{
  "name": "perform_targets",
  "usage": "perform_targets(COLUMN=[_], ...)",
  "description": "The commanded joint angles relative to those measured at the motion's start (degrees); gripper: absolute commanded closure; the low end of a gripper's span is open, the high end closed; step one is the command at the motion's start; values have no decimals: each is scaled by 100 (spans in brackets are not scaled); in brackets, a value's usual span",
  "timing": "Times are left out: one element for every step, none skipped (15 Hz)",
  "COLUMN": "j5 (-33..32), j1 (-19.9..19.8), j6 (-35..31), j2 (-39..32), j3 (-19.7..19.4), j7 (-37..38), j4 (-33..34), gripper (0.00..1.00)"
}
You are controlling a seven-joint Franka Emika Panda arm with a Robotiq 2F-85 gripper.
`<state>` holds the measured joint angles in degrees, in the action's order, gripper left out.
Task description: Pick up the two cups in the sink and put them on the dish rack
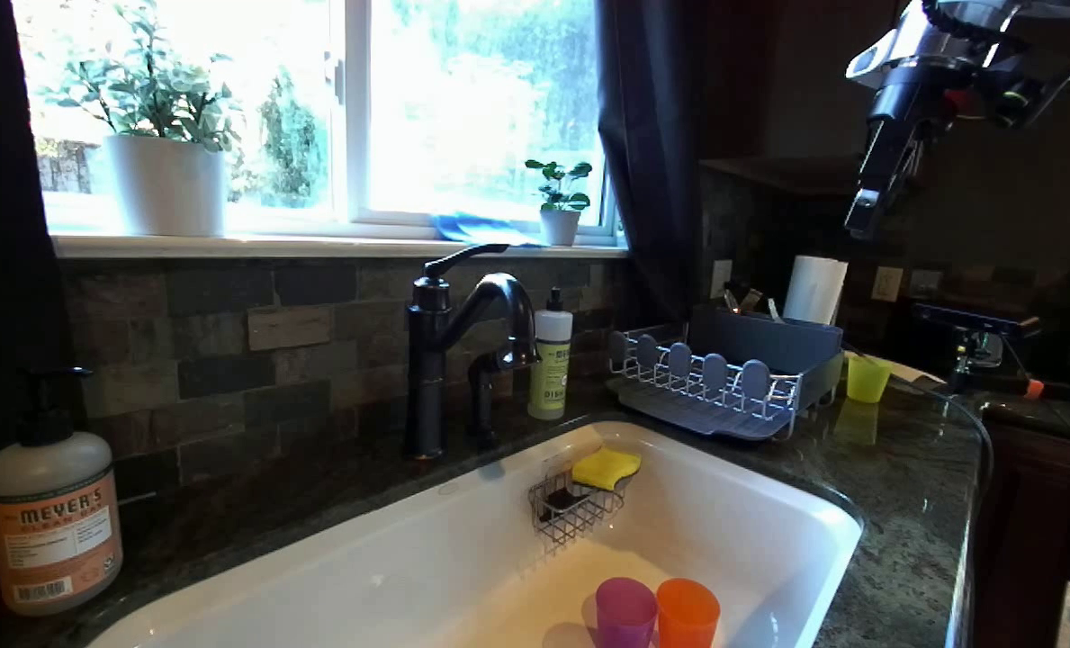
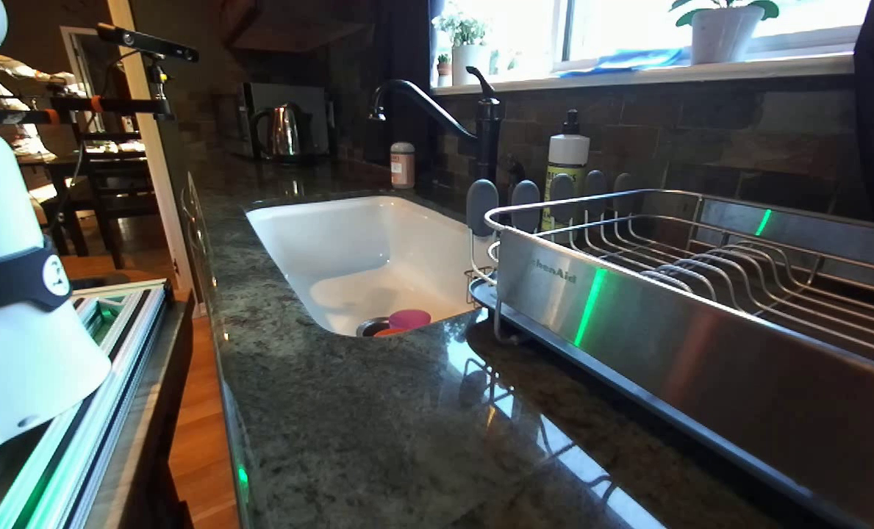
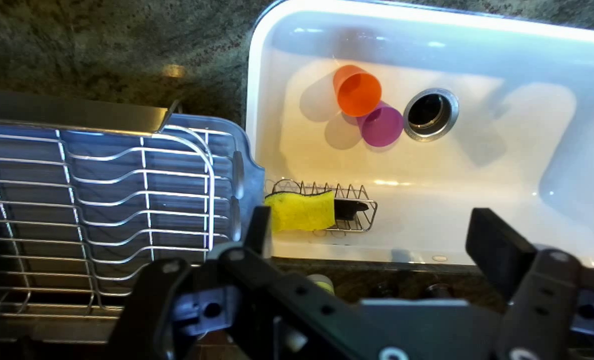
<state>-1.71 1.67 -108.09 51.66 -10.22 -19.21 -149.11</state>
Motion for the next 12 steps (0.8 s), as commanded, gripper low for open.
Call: perform_targets(j5=[11,138,191,292,344,460,571,670,699,688,656,603], j1=[-13,24,65,140,176,265,381,489,526,523,540,567], j6=[16,-127,-264,-483,-684,-929,-1091,-1275,-1482,-1748,-1882,-2003], j2=[-7,-150,-286,-468,-595,-762,-932,-1130,-1321,-1507,-1688,-1812], j3=[12,8,32,78,134,175,214,271,373,516,639,782], j7=[-7,102,137,194,243,272,227,187,241,389,523,640], j4=[16,-15,-74,-167,-239,-332,-392,-454,-512,-593,-614,-688], gripper=[0,0,0,0,0,0,0,0,0,0,0,0])
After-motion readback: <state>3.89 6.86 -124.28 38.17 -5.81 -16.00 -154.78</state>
